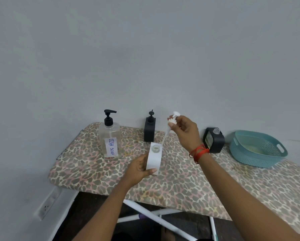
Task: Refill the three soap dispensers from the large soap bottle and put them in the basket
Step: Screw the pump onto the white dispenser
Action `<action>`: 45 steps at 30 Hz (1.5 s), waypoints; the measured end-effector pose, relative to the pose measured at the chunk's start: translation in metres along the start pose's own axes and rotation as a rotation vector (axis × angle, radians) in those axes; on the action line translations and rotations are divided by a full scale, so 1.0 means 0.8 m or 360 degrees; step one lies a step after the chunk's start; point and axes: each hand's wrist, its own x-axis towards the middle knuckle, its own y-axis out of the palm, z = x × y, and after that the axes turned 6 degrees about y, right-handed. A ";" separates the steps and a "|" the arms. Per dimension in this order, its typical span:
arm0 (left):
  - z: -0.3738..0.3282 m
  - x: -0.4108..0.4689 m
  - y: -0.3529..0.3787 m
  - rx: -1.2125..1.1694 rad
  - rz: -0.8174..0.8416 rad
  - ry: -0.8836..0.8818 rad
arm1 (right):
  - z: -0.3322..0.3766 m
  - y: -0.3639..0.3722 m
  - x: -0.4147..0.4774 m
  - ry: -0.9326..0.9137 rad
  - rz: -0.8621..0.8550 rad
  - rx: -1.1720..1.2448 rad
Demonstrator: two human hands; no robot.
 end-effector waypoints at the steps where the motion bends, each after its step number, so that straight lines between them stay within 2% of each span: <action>1: 0.000 -0.004 0.002 -0.0006 -0.0015 -0.0001 | 0.002 0.003 -0.004 -0.0014 0.0024 -0.0010; 5: -0.004 -0.022 0.027 0.0068 -0.0210 0.0009 | 0.006 0.011 -0.013 -0.0051 0.0076 0.0021; 11: -0.032 -0.021 0.080 0.0350 -0.0735 0.0062 | 0.012 0.009 -0.014 -0.0075 0.0097 0.0071; 14: -0.034 -0.015 0.085 0.0329 -0.0839 0.0040 | 0.004 0.009 -0.017 -0.0069 0.0149 0.0004; 17: -0.035 -0.012 0.073 0.0277 -0.0764 0.0049 | -0.007 0.012 -0.025 -0.0017 0.0247 -0.0080; 24: -0.066 -0.004 0.021 0.0076 -0.0172 0.0140 | 0.021 -0.008 -0.039 -0.0075 0.0501 -0.0235; 31: -0.142 -0.010 -0.007 -0.0044 0.0038 0.0237 | 0.077 -0.033 -0.055 -0.0197 0.0639 -0.0395; 33: -0.156 -0.014 -0.010 -0.0049 0.0065 0.0255 | 0.090 -0.036 -0.057 -0.0211 0.0590 -0.0430; 37: -0.184 -0.025 -0.006 -0.0013 0.0019 0.0323 | 0.107 -0.024 -0.069 -0.0197 0.0142 -0.0324; 39: -0.196 -0.027 -0.004 0.0006 0.0022 0.0363 | 0.116 -0.019 -0.076 -0.0168 0.0045 -0.0278; 42: -0.209 -0.030 -0.008 -0.0044 0.0068 0.0377 | 0.133 -0.035 -0.075 -0.0117 0.0300 -0.0202; 45: -0.214 -0.036 -0.012 -0.0126 0.0109 0.0346 | 0.146 -0.066 -0.074 -0.0009 0.0659 0.0099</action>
